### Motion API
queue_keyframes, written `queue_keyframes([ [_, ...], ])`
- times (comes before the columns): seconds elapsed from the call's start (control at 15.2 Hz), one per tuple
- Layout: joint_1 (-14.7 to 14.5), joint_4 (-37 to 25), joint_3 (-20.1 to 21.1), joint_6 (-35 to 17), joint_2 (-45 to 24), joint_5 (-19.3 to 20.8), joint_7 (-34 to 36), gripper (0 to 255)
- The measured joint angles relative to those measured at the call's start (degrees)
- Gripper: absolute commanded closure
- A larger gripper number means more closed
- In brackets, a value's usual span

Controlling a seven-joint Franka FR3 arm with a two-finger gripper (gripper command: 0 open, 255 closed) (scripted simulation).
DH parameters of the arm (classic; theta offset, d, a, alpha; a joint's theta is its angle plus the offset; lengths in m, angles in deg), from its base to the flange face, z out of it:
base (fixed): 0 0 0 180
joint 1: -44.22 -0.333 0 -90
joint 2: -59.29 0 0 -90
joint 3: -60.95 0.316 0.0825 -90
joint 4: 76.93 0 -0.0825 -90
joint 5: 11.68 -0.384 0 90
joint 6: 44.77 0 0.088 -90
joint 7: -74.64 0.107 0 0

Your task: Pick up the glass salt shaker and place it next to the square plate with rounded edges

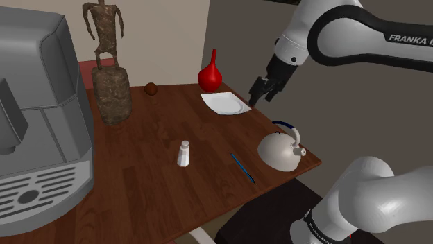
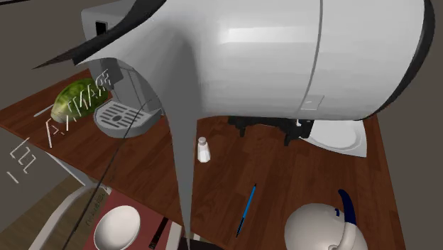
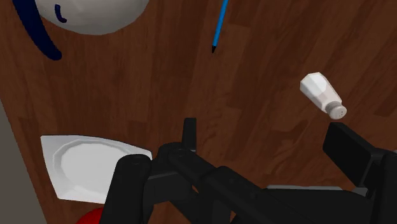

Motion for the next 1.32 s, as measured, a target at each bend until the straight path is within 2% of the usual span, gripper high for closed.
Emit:
queue_keyframes([
  [0.4, -1.5, 5.3, 4.8, -11.6, -5.3, -3.1, 6.1, 0],
  [0.79, -2.3, 6.6, 9.8, -22.9, -14.0, -5.1, 12.3, 0],
  [1.06, -2.1, 5.5, 13.3, -30.4, -21.7, -4.7, 16.8, 0],
  [1.32, -1.2, 3.3, 17.1, -37.5, -30.3, -2.2, 22.8, 0],
])
